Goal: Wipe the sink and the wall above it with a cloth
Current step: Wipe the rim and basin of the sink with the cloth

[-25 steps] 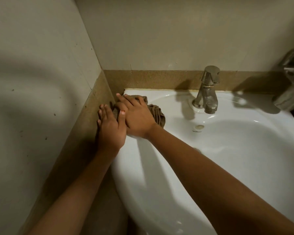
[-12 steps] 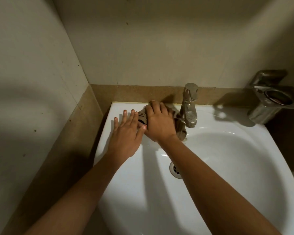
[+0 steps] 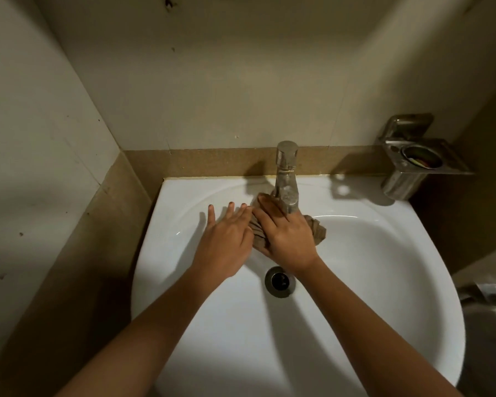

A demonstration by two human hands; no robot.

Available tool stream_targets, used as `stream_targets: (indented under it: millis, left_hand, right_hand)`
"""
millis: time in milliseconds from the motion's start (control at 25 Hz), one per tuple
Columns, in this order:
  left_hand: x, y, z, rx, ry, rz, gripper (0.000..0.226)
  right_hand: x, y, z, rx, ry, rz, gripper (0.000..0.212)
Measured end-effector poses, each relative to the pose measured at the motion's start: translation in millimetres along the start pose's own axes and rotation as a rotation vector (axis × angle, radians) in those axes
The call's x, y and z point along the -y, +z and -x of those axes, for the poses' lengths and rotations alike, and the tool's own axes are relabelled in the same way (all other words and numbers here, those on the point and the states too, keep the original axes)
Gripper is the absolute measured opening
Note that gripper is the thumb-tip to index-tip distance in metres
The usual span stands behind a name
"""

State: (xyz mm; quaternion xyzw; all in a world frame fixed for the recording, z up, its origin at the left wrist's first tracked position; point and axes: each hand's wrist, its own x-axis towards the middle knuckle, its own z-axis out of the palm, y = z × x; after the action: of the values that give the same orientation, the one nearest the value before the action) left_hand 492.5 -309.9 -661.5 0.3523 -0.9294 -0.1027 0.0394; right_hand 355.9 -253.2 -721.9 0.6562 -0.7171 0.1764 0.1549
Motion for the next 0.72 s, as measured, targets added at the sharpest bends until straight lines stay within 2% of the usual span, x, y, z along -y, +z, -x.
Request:
stream_targets:
  millis: [160,240,360,440,520,600,640,720]
  left_hand:
    - [-29,13,-4,-0.058,0.081,0.047,0.049]
    - [-40,16,-10,-0.089,0.07,0.109,0.049]
    - [-42,22,-18,-0.044,-0.034,0.189,0.053]
    - [-37,26,-20,0.023,-0.065,0.111,0.051]
    - [-37,24,-23,0.064,-0.061,-0.033,0.048]
    - [-45,17,-27,0.043,-0.09,-0.078,0.042]
    - [-51,12,-30,0.026,-0.119,-0.063,0.038]
    - [-59,5,-33,0.002,-0.182,0.011,0.033]
  right_hand:
    - [-22,-2,21,-0.168,-0.005,-0.016,0.05]
    - [-31,-5,28,-0.183,0.055,-0.001,0.056]
    - [-53,-16,21,-0.061,0.262,0.055,0.066]
    - [-63,-24,5,0.067,0.367,0.018,0.066]
    - [-66,-28,-10,0.151,0.429,-0.005,0.061]
    - [-66,-27,-15,0.155,0.461,-0.025,0.053]
    - [-65,-31,-17,0.116,0.491,-0.092,0.045]
    - [-65,-48,-23,-0.022,0.652,-0.421,0.028]
